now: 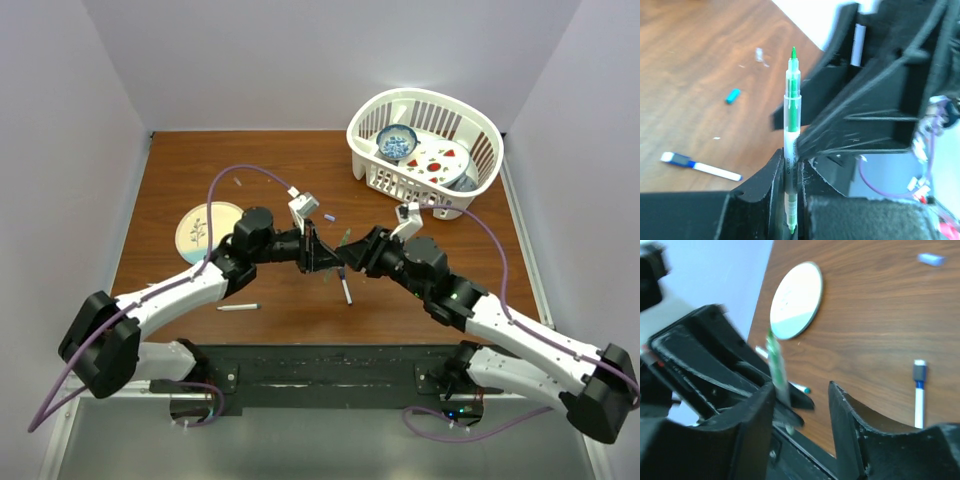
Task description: Insert the pens into the pen caps
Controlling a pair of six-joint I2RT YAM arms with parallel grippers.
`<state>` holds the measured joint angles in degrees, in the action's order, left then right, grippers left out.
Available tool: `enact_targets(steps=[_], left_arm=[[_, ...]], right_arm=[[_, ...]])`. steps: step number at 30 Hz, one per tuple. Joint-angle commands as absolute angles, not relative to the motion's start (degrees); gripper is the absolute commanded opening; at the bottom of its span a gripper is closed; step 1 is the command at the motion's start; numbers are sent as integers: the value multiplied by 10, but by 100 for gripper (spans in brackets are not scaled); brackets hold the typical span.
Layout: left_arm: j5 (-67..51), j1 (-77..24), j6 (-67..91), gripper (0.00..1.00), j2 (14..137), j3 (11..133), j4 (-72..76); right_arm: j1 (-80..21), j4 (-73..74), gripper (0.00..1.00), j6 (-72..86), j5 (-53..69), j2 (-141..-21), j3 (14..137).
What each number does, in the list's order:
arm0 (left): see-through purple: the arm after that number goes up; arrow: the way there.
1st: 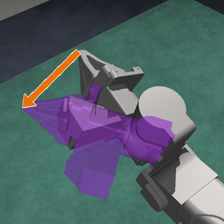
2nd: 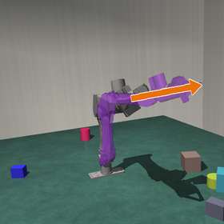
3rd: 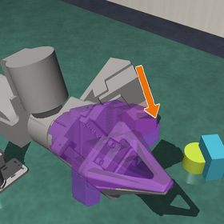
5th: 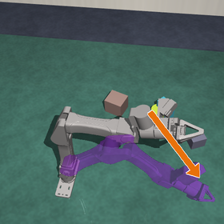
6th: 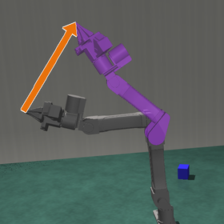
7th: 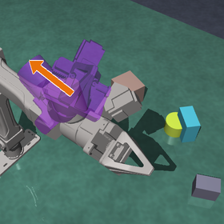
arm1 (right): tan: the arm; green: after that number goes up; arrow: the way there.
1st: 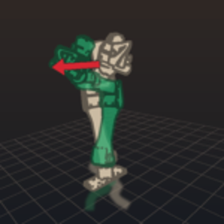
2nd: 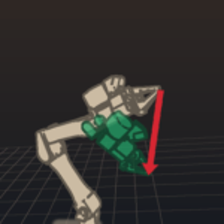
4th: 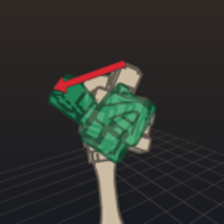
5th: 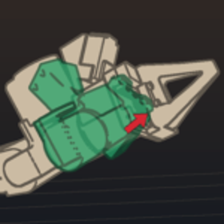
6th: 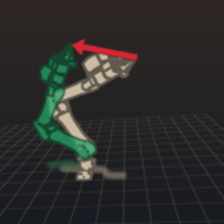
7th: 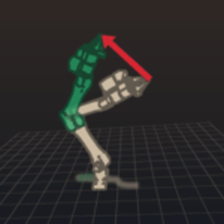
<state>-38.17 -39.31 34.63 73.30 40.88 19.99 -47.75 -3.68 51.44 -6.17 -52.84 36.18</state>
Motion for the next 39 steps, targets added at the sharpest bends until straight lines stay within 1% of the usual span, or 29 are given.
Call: enact_targets(steps=[1, 3, 5, 6, 7, 11, 15, 20, 27, 32, 39], left_arm=[[-285, -379, 270, 0, 701, 472, 75], [-241, -373, 258, 0, 672, 478, 34], [-188, -370, 250, 0, 638, 485, 5], [-171, -370, 243, 0, 629, 487, -27], [-156, -370, 241, 0, 617, 488, -36], [-154, -370, 207, 0, 566, 492, -69], [-145, -369, 188, 0, 518, 474, -82], [-79, -371, 183, 0, 452, 448, -89], [-55, -371, 168, 0, 433, 444, -100], [-57, -370, 165, 0, 436, 450, -106], [-57, -371, 165, 0, 439, 450, -107]], right_arm=[[-480, 150, 51, 568, -270, -494, 390], [-478, 190, 50, 573, -341, -490, 388], [-464, 230, 51, 590, -379, -496, 397], [-454, 282, 50, 620, -399, -511, 402], [-440, 300, 47, 627, -408, -518, 408], [-310, 337, 43, 633, -361, -555, 416], [-246, 359, 39, 638, -374, -593, 421], [-175, 351, 38, 628, -355, -661, 436], [-119, 338, 36, 631, -331, -736, 457], [-81, 316, 33, 628, -286, -770, 454], [-65, 311, 30, 630, -278, -813, 460]])
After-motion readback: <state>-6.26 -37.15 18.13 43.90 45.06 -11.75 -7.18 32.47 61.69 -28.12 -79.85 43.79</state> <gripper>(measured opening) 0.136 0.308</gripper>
